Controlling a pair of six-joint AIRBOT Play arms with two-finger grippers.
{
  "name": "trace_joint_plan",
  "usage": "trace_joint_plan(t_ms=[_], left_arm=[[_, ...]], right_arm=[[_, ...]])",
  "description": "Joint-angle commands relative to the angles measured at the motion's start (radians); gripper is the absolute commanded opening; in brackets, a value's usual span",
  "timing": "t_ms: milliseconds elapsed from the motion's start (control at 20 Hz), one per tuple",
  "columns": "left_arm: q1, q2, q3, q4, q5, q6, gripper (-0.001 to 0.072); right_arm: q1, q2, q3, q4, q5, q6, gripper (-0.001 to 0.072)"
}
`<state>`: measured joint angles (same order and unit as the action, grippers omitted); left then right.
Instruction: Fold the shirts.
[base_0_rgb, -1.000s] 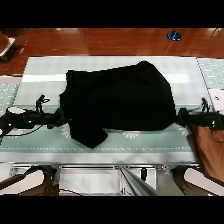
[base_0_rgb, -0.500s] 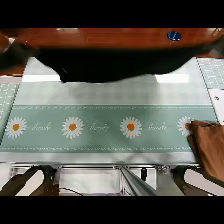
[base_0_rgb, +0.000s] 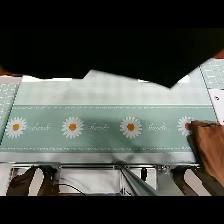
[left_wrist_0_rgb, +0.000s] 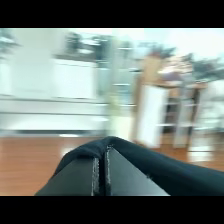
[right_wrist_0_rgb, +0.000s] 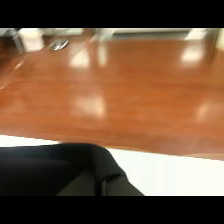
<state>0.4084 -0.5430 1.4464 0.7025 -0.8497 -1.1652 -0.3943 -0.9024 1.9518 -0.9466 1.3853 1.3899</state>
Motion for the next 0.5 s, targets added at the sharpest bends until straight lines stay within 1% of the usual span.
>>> trace_joint_plan(t_ms=[0, 100, 150, 250, 300, 350, 450], left_arm=[[0.049, 0.165, 0.015, 0.37, -0.105, -0.166, 0.0022], [0.052, 0.229, 0.015, 0.522, -0.186, -0.249, 0.0022], [0.052, 0.251, 0.014, 0.57, -0.215, -0.276, 0.0022], [0.043, 0.281, 0.014, 0.642, -0.236, -0.294, 0.0022], [0.032, 0.282, 0.014, 0.663, -0.24, -0.323, 0.0022], [0.022, 0.275, 0.01, 0.664, -0.252, -0.325, 0.0022], [0.019, 0.254, -0.034, 0.661, -0.282, -0.349, 0.0022]], right_arm=[[0.029, 0.143, 0.004, -0.147, 0.058, 0.05, 0.002], [0.08, 0.203, -0.022, -0.268, 0.09, 0.089, 0.002], [0.113, 0.227, -0.039, -0.334, 0.108, 0.106, 0.002], [0.172, 0.254, -0.064, -0.455, 0.147, 0.136, 0.002], [0.198, 0.256, -0.071, -0.495, 0.162, 0.148, 0.002], [0.223, 0.254, -0.085, -0.515, 0.167, 0.152, 0.002], [0.249, 0.243, -0.154, -0.515, 0.161, 0.156, 0.002]])
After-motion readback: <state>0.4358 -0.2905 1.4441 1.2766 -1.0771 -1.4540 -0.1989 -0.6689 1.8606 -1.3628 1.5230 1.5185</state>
